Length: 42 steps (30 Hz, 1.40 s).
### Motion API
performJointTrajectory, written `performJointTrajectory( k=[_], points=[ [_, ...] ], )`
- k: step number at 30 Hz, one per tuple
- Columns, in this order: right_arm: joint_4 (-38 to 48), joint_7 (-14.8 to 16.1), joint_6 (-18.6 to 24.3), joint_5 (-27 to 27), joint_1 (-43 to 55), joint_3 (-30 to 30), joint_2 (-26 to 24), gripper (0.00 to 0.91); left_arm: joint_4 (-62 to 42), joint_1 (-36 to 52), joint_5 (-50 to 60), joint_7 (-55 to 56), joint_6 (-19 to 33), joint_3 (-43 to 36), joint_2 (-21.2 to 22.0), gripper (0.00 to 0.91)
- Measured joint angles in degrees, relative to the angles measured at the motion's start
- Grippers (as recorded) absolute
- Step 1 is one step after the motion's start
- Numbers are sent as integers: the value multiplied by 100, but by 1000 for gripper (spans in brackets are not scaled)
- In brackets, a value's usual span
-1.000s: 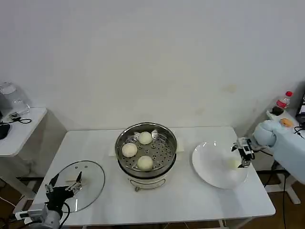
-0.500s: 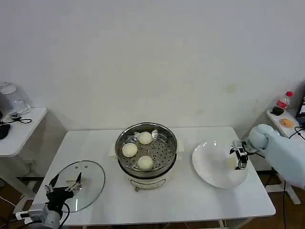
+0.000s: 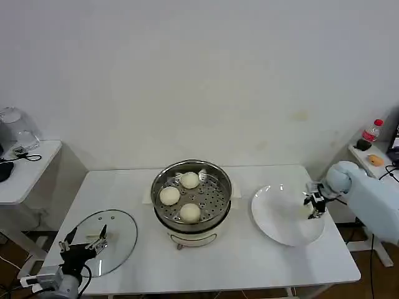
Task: Take steamed baozi put them in steamer then cover it.
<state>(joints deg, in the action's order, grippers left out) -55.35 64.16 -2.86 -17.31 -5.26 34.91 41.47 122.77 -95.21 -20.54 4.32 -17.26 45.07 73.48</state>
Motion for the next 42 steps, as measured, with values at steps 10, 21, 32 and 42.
performJointTrajectory(
  k=[10, 21, 32, 42],
  points=[
    [-534, 131, -208, 499, 863, 565, -77, 605, 52, 12, -23, 1, -1, 41, -20, 907],
    [-1421, -12, -742, 1573, 2458, 1669, 316, 615, 83, 65, -13, 4, -2, 41, -24, 907],
    [-2017, -440, -1419, 2867, 3416, 2655, 1260, 625, 150, 47, 4, 6, -2, 124, -8, 907],
    [-2213, -922, -2100, 3956, 3538, 3186, 1949, 625, 184, 38, 4, 6, -1, 164, 28, 907]
  ],
)
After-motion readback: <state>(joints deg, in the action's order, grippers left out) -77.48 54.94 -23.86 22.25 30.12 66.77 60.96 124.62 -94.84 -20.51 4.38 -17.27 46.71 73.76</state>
